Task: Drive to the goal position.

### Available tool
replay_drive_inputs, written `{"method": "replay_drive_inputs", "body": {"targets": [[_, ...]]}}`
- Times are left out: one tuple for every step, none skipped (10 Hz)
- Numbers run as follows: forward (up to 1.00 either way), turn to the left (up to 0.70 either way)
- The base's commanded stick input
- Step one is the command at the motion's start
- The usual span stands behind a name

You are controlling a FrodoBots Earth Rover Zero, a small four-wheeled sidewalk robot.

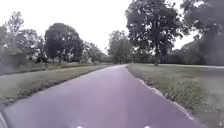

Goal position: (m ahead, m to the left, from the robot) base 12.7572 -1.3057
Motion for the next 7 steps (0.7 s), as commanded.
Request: {"method": "replay_drive_inputs", "body": {"targets": [[0.70,-0.02],[0.70,0.00],[0.70,0.00],[0.70,0.00],[0.70,0.00],[0.70,0.00],[0.70,0.00]]}}
